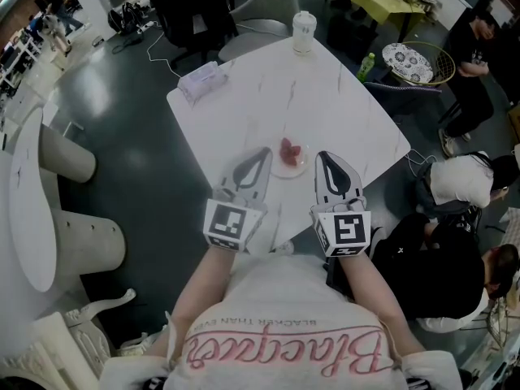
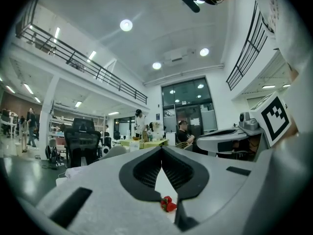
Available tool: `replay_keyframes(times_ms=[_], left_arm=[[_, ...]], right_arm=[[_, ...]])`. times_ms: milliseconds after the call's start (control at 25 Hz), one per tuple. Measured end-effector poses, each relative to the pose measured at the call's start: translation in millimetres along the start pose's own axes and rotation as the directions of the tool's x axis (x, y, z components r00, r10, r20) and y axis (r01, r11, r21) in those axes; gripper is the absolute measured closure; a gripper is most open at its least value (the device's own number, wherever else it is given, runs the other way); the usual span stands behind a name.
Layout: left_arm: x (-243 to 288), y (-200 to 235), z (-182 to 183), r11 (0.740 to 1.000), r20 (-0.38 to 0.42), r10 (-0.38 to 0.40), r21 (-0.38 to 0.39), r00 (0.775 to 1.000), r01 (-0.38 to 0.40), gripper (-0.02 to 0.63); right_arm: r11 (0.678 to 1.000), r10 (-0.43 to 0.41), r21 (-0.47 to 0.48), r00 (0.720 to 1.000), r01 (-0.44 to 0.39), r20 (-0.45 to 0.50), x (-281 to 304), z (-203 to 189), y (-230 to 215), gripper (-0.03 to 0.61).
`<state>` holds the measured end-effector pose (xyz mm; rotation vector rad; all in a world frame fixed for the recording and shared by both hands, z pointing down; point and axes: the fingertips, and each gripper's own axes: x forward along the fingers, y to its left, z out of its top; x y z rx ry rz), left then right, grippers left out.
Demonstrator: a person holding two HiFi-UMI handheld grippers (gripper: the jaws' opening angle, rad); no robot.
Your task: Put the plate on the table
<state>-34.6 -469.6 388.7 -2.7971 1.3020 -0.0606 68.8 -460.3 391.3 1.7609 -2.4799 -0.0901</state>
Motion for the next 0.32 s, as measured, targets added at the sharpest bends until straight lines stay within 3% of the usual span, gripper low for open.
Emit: replay_keyframes(times_ms=[320], left_arm=[[-6.6, -7.1, 3.1, 1.000, 0.010, 0.003, -0.005, 1.000, -0.003, 0.611]], right_arm=[[1.000, -0.006, 0.020, 1.000, 0.006, -0.010, -9.5, -1.4, -2.4, 0.568]])
